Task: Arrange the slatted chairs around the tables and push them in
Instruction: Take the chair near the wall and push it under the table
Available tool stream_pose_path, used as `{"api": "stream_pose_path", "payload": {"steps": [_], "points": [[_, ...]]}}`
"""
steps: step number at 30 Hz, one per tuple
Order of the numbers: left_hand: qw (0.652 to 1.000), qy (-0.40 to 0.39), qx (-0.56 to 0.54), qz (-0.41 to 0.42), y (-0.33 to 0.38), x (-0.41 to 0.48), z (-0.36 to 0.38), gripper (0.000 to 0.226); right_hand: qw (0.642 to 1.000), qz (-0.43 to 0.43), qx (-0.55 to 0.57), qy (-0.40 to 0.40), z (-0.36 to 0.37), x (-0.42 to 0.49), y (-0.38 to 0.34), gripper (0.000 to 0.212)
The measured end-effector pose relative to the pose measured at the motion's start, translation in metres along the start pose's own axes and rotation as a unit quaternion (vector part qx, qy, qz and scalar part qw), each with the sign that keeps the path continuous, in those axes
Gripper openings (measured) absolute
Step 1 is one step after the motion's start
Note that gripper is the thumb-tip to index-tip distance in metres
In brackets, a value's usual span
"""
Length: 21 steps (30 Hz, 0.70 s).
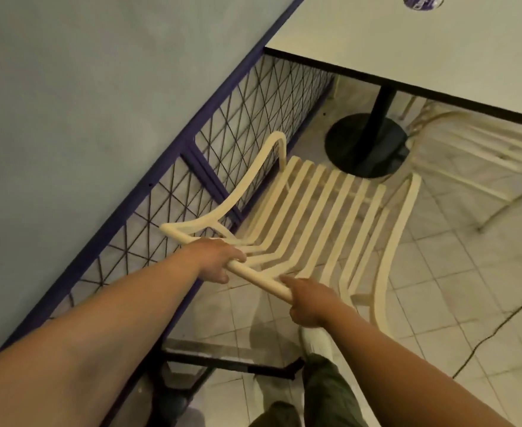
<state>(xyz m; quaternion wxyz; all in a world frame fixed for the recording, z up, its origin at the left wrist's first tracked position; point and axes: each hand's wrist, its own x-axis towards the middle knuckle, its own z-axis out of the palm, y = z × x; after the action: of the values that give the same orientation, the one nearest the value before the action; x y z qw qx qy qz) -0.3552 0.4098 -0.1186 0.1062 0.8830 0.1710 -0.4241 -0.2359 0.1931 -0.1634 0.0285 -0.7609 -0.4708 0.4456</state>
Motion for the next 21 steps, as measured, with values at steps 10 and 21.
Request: {"api": "stream_pose_path", "payload": {"steps": [10, 21], "points": [[0.997, -0.028, 0.014, 0.075, -0.010, 0.027, 0.006, 0.084, 0.997, -0.012, 0.037, -0.067, -0.002, -0.001, 0.014, 0.109], [0.997, -0.029, 0.027, 0.063, -0.007, 0.029, -0.006, 0.077, 0.997, -0.025, 0.034, -0.065, -0.011, 0.001, 0.017, 0.111]]}}
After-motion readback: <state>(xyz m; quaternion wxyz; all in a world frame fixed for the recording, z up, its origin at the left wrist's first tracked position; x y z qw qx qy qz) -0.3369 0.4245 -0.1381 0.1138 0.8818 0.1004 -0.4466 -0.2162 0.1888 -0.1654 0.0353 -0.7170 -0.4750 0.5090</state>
